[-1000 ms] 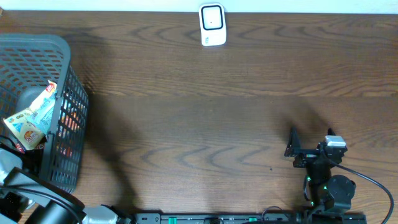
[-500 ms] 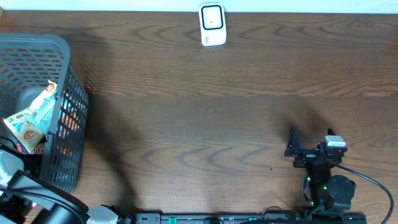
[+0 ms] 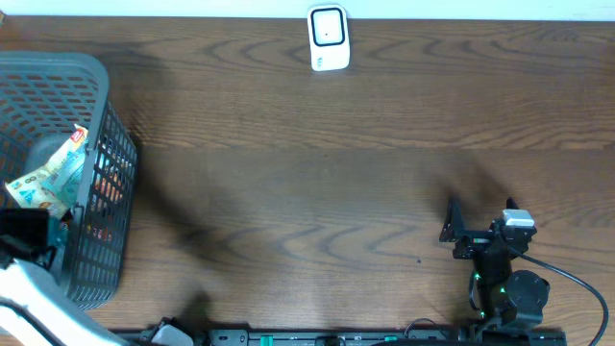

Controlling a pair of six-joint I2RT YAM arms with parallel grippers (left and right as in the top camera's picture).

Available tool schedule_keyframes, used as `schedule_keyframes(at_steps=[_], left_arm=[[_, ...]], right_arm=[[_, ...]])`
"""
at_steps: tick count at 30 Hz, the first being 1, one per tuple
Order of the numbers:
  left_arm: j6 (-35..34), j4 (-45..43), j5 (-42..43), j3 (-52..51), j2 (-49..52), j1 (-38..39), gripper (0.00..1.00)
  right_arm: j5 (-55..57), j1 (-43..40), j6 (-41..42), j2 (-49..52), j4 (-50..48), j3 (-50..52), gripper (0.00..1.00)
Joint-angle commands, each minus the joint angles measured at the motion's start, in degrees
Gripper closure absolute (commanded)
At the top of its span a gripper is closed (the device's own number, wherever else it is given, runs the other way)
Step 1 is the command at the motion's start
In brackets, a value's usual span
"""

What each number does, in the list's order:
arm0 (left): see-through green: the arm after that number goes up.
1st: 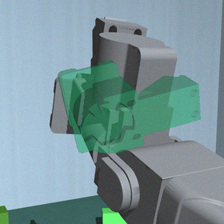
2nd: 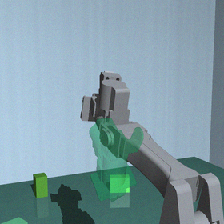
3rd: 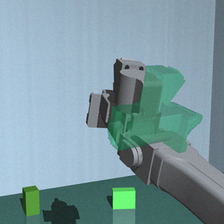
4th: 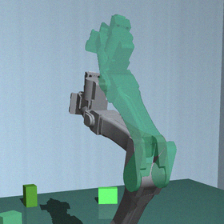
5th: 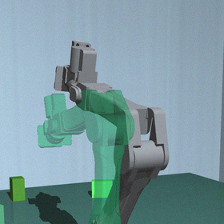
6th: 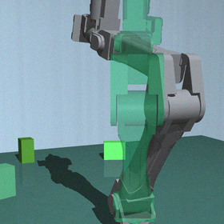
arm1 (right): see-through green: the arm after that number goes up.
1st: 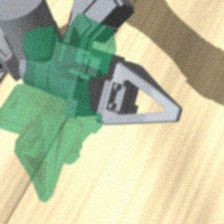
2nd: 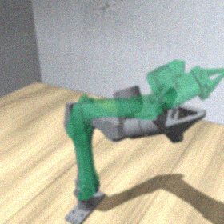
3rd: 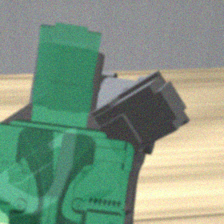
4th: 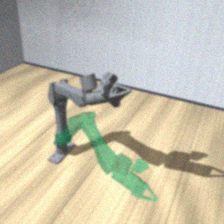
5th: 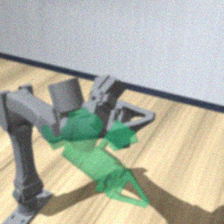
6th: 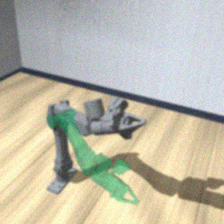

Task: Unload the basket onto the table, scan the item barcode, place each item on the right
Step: 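Reach the left gripper into the basket and grasp the teal Listerine bottle, then lift the Listerine bottle out and carry it toward the table centre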

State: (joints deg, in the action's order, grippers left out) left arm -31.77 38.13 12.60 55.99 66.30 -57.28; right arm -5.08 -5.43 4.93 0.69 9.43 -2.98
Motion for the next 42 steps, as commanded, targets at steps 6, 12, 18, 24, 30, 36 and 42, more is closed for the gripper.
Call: schedule_keyframes(at_steps=[6, 12, 18, 24, 30, 36, 42], left_arm=[[-5.6, -12.3, 1.8, 3.2, -14.4, -0.2, 0.38], [-16.6, -19.3, 15.4, 3.2, -17.5, -0.2, 0.38], [-27.1, -33.4, 35.1, 3.2, -17.3, 6.7, 0.38], [-24.3, -35.4, 36.0, 3.2, -16.6, 26.2, 0.38], [-11.9, -26.0, 22.7, 3.2, -9.9, 52.6, 0.38], [-6.7, -18.9, 3.5, 3.2, 2.9, 73.0, 0.38], [-1.6, -18.9, -9.8, 3.2, 15.5, 84.7, 0.38]], right_arm=[[0.5, 0.3, -0.7, -0.3, 0.1, 0.2, 0.01], [0.5, 0.3, -0.7, -0.3, 0.1, 0.2, 0.01], [0.5, 0.3, -0.7, -0.3, 0.1, 0.2, 0.01], [0.5, 0.3, -0.7, -0.3, 0.1, 0.2, 0.01], [0.5, 0.3, -0.7, -0.3, 0.1, 0.2, 0.01], [0.5, 0.3, -0.7, -0.3, 0.1, 0.2, 0.01], [0.5, 0.3, -0.7, -0.3, 0.1, 0.2, 0.01]])
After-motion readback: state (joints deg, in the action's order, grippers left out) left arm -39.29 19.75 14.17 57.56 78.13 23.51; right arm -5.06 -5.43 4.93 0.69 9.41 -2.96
